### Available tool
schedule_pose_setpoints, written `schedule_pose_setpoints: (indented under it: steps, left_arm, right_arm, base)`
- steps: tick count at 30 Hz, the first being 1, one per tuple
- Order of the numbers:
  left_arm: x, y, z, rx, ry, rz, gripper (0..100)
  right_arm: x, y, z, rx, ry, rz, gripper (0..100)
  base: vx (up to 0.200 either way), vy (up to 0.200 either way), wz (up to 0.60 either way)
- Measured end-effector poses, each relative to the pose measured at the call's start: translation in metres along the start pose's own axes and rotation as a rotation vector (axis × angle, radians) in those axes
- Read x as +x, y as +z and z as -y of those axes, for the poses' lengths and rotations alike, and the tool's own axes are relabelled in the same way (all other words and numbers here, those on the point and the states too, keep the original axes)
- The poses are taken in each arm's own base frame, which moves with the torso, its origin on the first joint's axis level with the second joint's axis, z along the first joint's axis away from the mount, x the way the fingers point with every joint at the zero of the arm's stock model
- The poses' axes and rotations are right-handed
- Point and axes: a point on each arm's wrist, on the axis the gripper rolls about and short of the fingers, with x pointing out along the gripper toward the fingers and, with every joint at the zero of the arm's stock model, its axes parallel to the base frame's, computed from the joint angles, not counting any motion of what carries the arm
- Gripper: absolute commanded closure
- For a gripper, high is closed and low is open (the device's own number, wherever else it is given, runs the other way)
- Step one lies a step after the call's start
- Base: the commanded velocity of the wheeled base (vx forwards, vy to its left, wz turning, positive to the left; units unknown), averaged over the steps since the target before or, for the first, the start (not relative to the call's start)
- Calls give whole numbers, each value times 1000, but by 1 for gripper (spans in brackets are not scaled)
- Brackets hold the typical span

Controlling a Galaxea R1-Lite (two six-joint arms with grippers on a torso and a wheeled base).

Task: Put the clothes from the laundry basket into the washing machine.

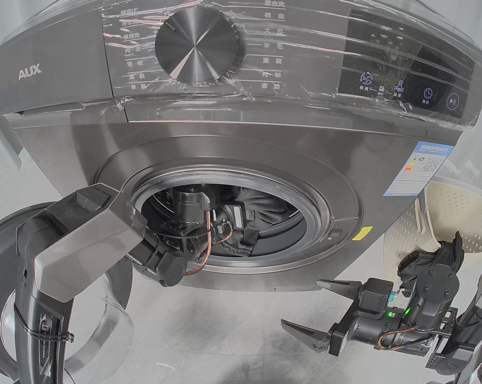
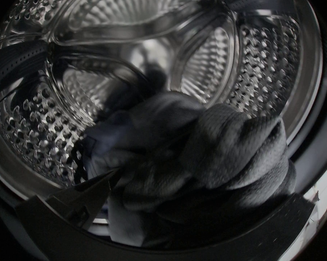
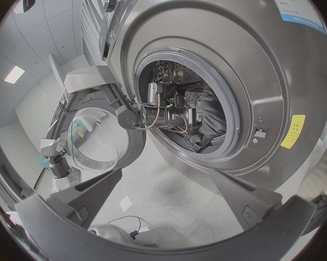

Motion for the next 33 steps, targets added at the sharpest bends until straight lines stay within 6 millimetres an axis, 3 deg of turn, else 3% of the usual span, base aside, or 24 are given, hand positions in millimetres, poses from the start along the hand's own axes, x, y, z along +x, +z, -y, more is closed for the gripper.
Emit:
schedule_pose_setpoints:
  steps: [9,15,23,31,32,33]
  left_arm:
    - [-40,-28,12,68,-73,-256,0]
    - [-59,-24,17,89,-112,-300,0]
    - [-57,-7,20,85,-115,-209,0]
    - [-41,-21,16,105,-103,-219,0]
    - [-38,-23,15,107,-101,-217,100]
    - [-36,-24,15,112,-101,-214,100]
  right_arm:
    - [1,-2,-1,0,2,-10,0]
    - [1,-3,-1,0,1,-12,0]
    - [2,-3,-1,0,2,-12,0]
    - [2,-3,-2,-1,7,-12,0]
    - [2,-3,-2,-1,8,-12,0]
    - [3,-3,-2,-1,8,-12,0]
  base:
    - [0,0,0]
    - [0,0,0]
    - [0,0,0]
    - [0,0,0]
    - [0,0,0]
    - [0,0,0]
